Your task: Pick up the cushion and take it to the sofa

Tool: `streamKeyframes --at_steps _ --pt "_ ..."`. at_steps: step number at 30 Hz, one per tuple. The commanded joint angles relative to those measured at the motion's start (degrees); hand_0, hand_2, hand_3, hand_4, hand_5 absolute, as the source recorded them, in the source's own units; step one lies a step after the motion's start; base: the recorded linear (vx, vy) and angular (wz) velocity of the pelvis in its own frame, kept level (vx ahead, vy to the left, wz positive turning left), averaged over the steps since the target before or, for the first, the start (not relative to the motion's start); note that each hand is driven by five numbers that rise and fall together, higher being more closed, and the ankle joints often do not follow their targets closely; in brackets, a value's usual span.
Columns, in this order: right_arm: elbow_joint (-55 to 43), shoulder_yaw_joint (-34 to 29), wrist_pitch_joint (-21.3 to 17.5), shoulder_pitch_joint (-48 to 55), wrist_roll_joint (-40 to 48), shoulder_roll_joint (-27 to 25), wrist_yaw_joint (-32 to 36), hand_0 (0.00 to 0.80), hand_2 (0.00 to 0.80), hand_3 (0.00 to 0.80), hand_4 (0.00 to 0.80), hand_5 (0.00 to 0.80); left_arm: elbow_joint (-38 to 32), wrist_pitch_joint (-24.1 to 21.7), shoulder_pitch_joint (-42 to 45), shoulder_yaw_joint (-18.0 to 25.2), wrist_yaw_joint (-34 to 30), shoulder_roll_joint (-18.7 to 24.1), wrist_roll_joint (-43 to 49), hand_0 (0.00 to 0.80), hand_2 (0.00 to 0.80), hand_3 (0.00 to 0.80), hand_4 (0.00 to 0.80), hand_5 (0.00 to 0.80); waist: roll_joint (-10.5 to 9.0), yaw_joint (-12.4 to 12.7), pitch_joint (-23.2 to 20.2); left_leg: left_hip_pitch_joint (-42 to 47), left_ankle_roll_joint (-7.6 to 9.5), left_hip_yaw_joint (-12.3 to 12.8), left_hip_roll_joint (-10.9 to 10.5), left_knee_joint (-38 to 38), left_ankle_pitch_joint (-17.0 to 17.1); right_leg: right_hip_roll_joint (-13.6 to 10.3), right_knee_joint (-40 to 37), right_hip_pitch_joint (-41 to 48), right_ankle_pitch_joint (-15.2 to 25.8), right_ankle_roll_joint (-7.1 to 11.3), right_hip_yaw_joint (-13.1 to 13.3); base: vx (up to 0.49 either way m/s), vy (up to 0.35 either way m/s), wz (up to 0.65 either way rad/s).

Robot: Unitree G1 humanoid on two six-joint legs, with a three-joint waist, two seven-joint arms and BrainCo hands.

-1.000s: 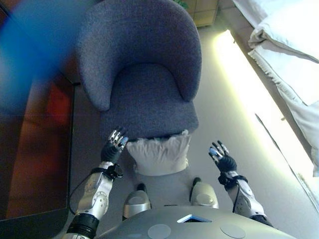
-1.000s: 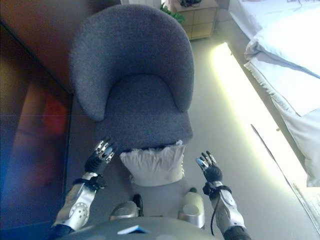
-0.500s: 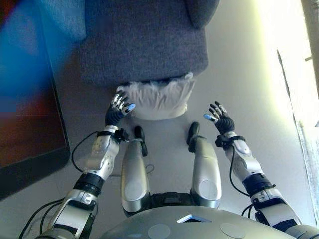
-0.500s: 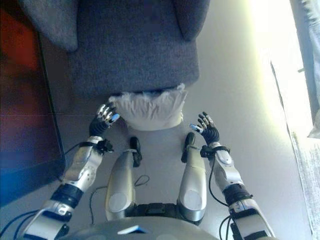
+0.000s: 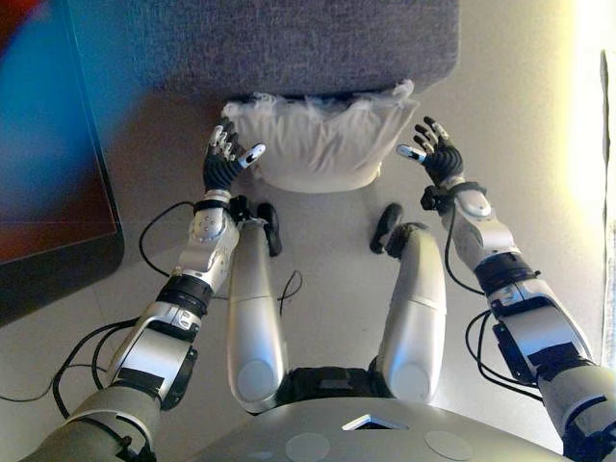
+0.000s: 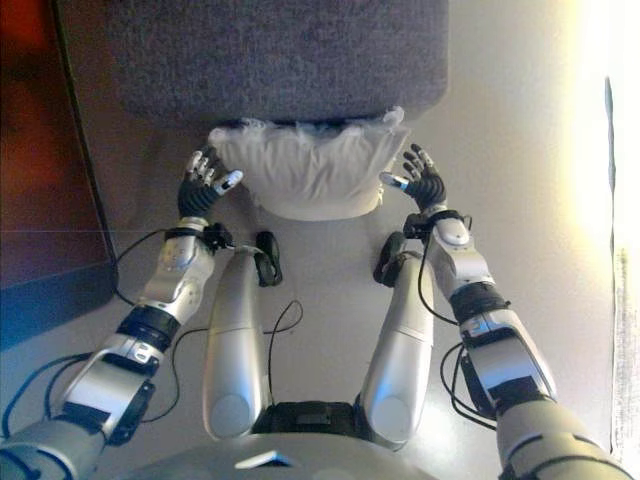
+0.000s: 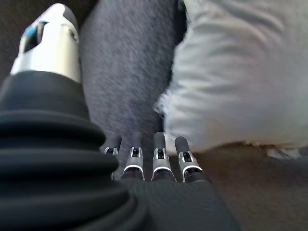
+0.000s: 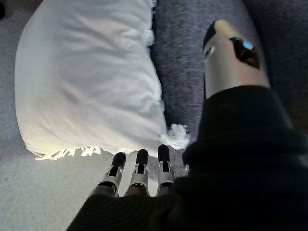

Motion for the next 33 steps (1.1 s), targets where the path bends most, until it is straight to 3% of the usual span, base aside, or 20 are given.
streamKeyframes --at_steps 1,8,16,25,33 --pt "-0.07 -0.14 0.68 -2.54 0.76 -2.02 -0.92 0.000 0.000 0.000 0.000 0.000 0.37 -0.69 -0.17 0.60 0.87 -2.26 -0.26 0.000 0.000 0.000 0.000 0.000 3.34 0.16 -0.85 -3.44 1.03 -0.35 0.75 3.10 -2.94 -1.32 2.29 -2.51 1.66 2.95 5.58 0.037 -0.006 0.01" --pt "5.87 0.39 3.16 -10.89 3.88 -1.97 -0.65 0.000 0.000 0.000 0.000 0.000 6.02 1.26 -8.18 2.38 2.71 -1.75 -7.35 0.000 0.000 0.000 0.000 0.000 3.31 -0.84 -1.28 -11.00 1.20 -1.32 1.40 9.55 -3.51 0.19 7.23 -9.59 0.67 2.12 7.70 0.047 0.010 -0.07" --pt "13.84 2.02 4.52 -19.60 3.90 -2.65 0.24 0.000 0.000 0.000 0.000 0.000 14.15 8.52 -18.16 4.00 7.56 1.37 -11.32 0.000 0.000 0.000 0.000 0.000 2.91 -1.22 -1.55 -16.08 1.38 -1.99 1.83 15.01 -4.45 0.15 11.43 -14.19 -0.74 1.34 8.60 0.045 0.002 -0.04" --pt "18.20 3.22 6.02 -25.23 7.17 -2.59 -0.03 0.000 0.000 0.000 0.000 0.000 20.83 11.26 -27.37 3.51 4.27 3.52 -15.73 0.000 0.000 0.000 0.000 0.000 2.20 -2.10 -0.56 -18.73 1.25 -2.39 2.62 17.62 -4.57 0.31 13.48 -16.86 -0.84 0.91 9.34 0.003 -0.001 -0.01" --pt "20.63 6.17 8.77 -29.67 6.01 -2.25 9.67 0.000 0.000 0.000 0.000 0.000 25.42 15.04 -33.97 1.60 0.32 5.16 -19.06 0.000 0.000 0.000 0.000 0.000 2.17 -2.38 -0.28 -19.27 1.40 -2.26 2.26 18.01 -4.59 0.06 13.21 -17.65 -0.10 0.82 9.71 0.000 0.017 0.00"
